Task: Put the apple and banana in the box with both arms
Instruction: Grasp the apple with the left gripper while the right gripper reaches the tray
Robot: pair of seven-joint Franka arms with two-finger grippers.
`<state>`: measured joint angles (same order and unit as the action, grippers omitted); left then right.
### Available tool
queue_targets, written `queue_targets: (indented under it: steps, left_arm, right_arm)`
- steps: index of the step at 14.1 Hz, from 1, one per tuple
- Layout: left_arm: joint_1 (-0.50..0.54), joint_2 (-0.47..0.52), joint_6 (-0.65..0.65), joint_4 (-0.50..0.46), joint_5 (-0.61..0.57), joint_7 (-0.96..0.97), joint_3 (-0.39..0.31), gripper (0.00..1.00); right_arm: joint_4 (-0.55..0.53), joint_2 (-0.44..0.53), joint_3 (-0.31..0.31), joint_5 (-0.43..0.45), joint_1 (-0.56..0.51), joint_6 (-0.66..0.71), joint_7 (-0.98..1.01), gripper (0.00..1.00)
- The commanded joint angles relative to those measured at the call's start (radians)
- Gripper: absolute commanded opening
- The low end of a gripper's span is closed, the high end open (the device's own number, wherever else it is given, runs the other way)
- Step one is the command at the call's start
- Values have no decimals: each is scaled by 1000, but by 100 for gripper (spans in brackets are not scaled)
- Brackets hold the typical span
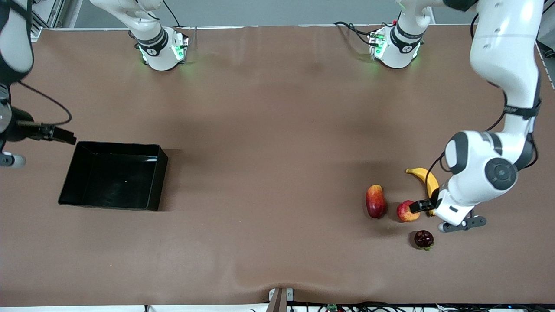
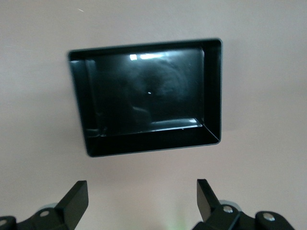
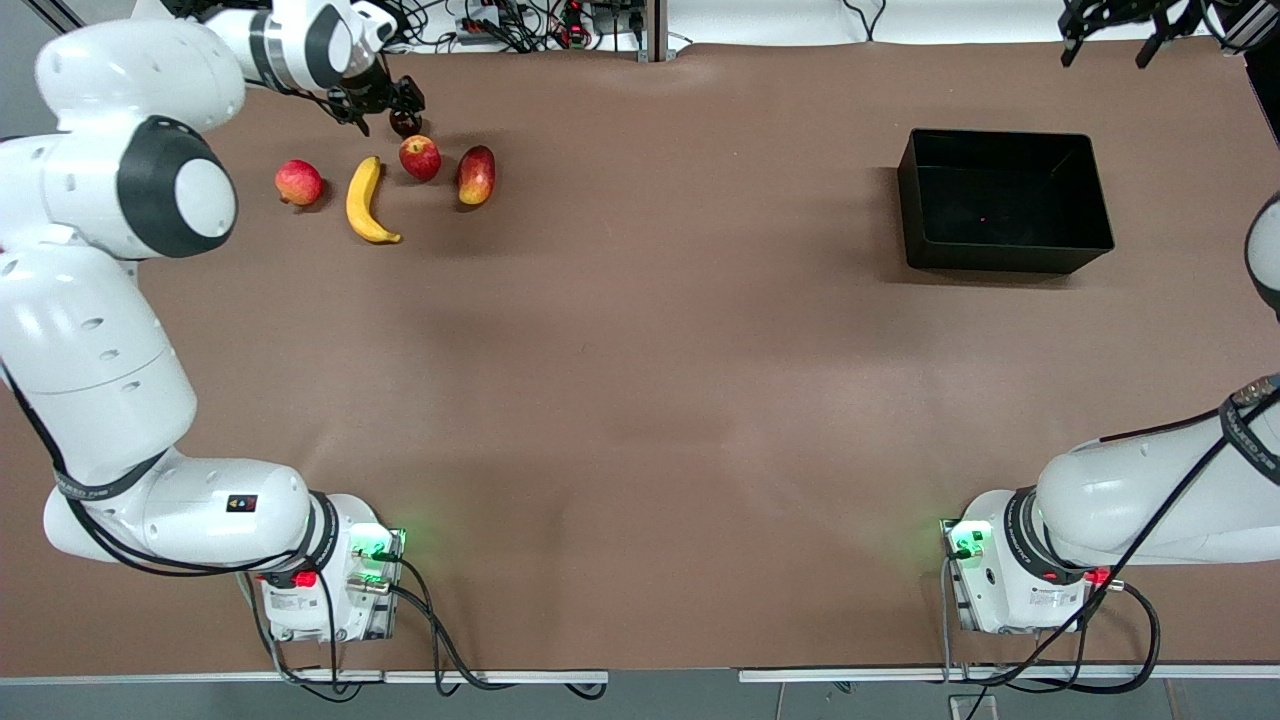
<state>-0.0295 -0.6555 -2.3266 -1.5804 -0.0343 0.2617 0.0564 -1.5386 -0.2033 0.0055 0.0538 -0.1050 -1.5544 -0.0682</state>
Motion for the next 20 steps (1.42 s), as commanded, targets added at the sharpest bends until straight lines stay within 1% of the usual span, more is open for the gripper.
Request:
queue_targets:
  steps: [1, 2, 4, 7, 9, 11, 14, 15, 16, 18, 19, 20]
  left_arm:
    - [-6, -62, -77, 39, 4, 14, -1, 100]
    - [-6, -67, -83, 36, 5, 14, -1, 100]
    - [-10, -67, -83, 25, 5, 25, 0, 100]
    - [-20, -72, -83, 23, 5, 31, 0, 100]
    - [-44, -91, -85, 23, 5, 48, 0, 100]
    - [-44, -90, -85, 11, 2, 54, -1, 100]
    - [-35, -85, -82, -6, -7, 48, -1, 100]
    - [-33, -82, -76, -6, -9, 48, -1, 83]
    - [-33, -81, -73, -7, -9, 48, -1, 59]
    - [-35, -61, -33, -6, -10, 47, -3, 6]
    - [-38, -43, 1, -3, -10, 48, -4, 0]
    - [-38, -15, 50, 2, -10, 44, -6, 0]
  right_arm:
    - [8, -71, 13, 17, -70, -19, 14, 100]
    - [0, -96, 13, 17, -94, -48, 55, 100]
    - [-38, -134, 13, 17, -148, -149, 141, 100]
    - [-113, -149, 13, 20, -183, -287, 159, 100]
    - [-118, -204, 13, 18, -222, -357, 230, 100]
    - [-120, -267, 13, 18, -258, -433, 284, 100]
    - [-120, -327, 13, 18, -266, -473, 292, 100]
    - [-121, -349, 13, 18, -268, -496, 294, 100]
    - [-121, -370, 13, 18, -275, -515, 295, 100]
    - [-121, -398, 13, 18, -282, -527, 295, 100]
    - [-123, -400, 13, 18, -282, -527, 295, 100]
    - [-129, -400, 13, 18, -282, -527, 295, 100]
